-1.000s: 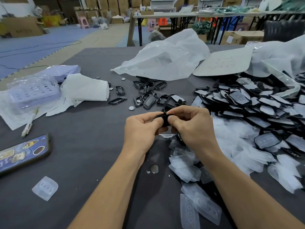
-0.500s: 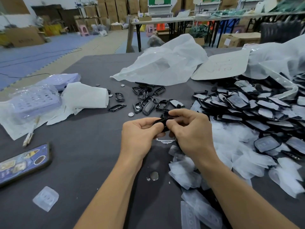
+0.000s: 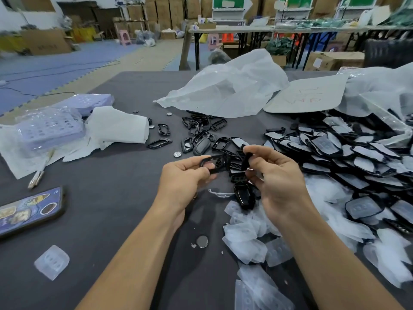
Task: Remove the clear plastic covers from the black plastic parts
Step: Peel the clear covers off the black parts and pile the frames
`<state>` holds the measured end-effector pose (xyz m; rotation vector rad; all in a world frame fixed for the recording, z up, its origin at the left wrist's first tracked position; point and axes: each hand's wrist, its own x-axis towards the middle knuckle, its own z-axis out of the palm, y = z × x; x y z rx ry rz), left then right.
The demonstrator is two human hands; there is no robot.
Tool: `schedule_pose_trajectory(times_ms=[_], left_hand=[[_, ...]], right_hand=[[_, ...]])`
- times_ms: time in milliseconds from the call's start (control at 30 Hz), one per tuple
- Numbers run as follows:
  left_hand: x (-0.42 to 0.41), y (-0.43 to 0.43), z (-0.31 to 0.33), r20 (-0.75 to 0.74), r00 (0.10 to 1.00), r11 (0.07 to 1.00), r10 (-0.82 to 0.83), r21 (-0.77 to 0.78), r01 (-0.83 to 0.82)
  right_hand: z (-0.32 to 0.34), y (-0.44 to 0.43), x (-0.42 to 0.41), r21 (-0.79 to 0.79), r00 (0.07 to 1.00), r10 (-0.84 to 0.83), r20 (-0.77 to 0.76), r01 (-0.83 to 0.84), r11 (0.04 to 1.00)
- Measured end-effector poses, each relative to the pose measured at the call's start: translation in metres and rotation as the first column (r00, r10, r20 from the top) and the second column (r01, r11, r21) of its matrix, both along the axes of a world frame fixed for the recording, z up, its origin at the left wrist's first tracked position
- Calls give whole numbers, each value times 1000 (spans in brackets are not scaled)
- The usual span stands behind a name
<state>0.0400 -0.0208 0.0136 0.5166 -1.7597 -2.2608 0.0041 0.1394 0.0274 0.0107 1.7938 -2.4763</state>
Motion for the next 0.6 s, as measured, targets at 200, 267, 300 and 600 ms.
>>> schedule_pose_trajectory(times_ms=[200,267,300,600], left_hand=[[2,0,0,-65,990,991,-126,-42,124],[4,0,0,-77,976,978,-205,-45,202],[5,1,0,-77,967,970,-242,-47,239],[9,2,-1,-70,960,961,-272,-68,268]], right_hand=[[-1,-3,0,41,998,20,-61,-18,999],[-2,-2,0,53,996,8,-86,-4,999],[-2,-1,1,67,995,1,-103,5,998],[-2,5,1,265,945,3,-327,88,960]])
